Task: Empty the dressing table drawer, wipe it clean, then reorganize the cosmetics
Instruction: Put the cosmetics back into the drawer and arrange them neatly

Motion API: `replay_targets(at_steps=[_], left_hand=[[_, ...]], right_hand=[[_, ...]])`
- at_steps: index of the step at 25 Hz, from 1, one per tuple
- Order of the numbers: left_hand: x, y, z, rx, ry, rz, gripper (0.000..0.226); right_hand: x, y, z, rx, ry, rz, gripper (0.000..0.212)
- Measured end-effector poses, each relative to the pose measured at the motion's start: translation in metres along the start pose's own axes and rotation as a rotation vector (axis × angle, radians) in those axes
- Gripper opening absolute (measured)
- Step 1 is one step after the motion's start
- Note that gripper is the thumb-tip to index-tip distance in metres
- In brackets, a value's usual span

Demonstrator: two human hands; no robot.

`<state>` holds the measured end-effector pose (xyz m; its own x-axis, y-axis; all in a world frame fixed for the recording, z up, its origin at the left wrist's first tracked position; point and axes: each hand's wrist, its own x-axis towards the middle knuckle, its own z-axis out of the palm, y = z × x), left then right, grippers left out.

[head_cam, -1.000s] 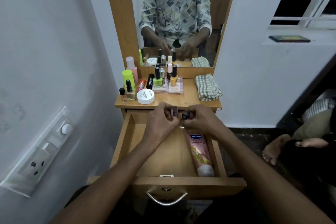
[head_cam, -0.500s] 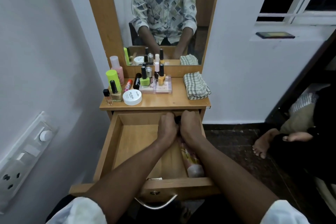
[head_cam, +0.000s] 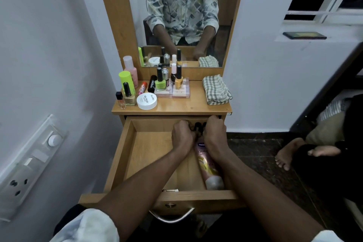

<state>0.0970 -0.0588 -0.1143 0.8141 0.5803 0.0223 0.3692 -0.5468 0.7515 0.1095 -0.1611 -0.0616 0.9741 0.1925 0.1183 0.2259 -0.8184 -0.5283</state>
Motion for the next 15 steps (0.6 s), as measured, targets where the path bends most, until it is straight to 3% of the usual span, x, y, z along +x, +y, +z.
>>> replay_targets(at_steps=[3,7,15], left_hand=[[0.001,0.0,0.002,-0.034,-0.012,-0.013,0.02],[0.004,-0.001,-0.001,-0.072,-0.038,-0.025,0.01],[0.002,0.002,0.001,-0.085,-0.044,0.031,0.011]], right_hand=[[-0.007,0.001,0.009,0.113,-0.017,0.032,0.032],[-0.008,0.008,0.016,0.158,-0.184,0.04,0.016],[-0.011,0.003,0.016,0.101,-0.297,0.047,0.017]])
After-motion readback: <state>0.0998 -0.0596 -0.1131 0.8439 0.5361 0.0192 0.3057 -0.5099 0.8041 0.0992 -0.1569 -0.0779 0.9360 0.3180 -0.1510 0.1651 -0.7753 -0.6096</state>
